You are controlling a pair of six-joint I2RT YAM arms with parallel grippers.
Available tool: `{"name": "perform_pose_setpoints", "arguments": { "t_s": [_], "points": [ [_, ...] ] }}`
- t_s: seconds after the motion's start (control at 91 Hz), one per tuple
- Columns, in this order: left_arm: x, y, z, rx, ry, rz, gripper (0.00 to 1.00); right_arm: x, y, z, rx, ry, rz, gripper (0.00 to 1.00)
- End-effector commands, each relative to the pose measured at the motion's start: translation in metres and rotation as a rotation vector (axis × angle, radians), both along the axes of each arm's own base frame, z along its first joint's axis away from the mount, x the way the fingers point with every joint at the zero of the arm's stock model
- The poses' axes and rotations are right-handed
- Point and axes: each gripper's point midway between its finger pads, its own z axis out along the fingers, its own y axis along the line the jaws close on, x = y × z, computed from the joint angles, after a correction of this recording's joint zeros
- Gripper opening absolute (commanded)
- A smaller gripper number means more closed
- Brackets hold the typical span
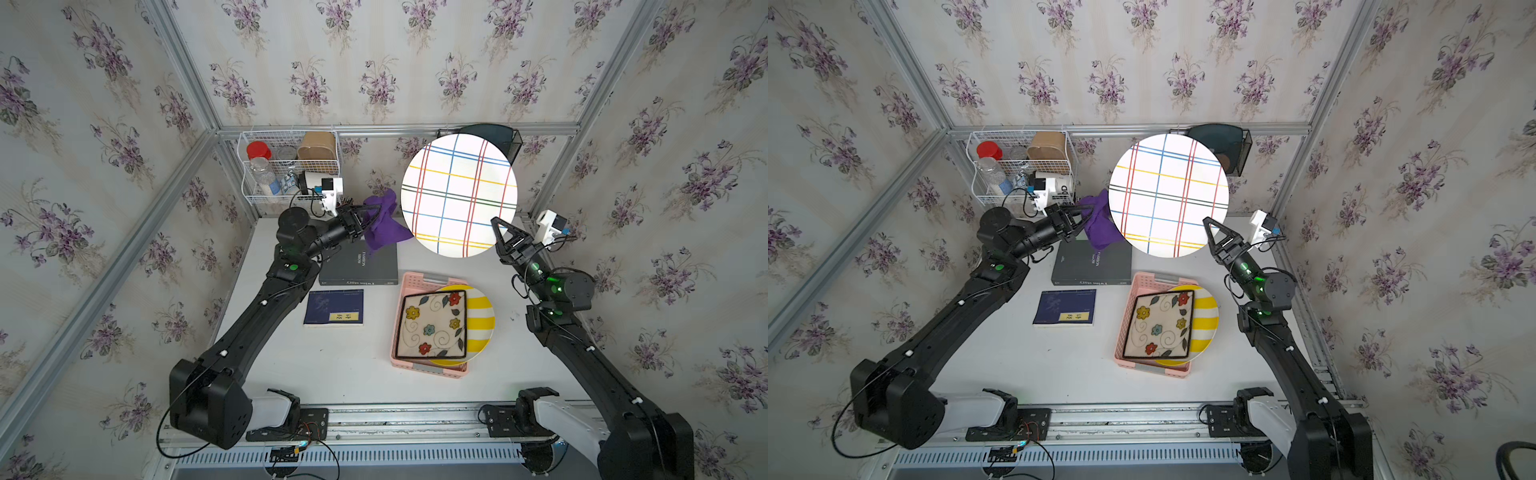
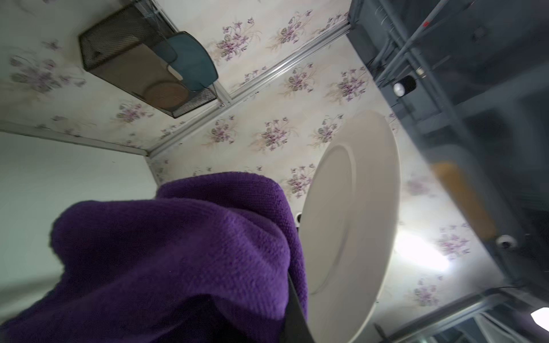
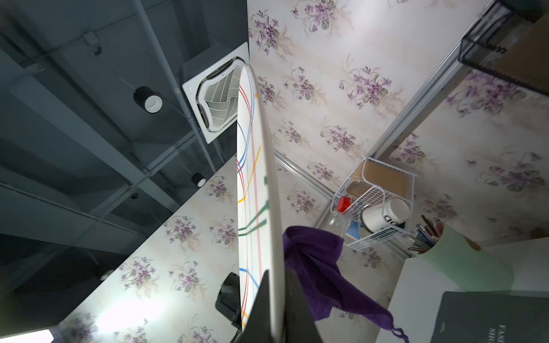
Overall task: Wipe the wet plate dry
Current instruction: Wipe the plate with towel.
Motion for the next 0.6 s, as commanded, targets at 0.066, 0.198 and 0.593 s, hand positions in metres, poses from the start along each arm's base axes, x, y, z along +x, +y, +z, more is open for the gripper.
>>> {"name": "perform_pose_setpoints", "arguments": {
  "t_s": [0.066, 0.198, 0.593],
  "points": [
    [-0.033, -0.010, 0.070, -0.277, -0.147, -0.186, 0.00, -0.033, 0.013, 0.015, 0.051, -0.107, 0.105, 0.00],
    [-0.038, -0.019, 0.085, -0.371, -0.165, -0.236, 0.00, -0.029, 0.025, -0.003, 0.027, -0.047, 0.122, 0.00],
    [-0.095, -0.072, 0.136, -0.596, -0.175, -0.460, 0.00, -0.023, 0.062, 0.017, 0.083, -0.107, 0.190, 0.00]
  ]
}}
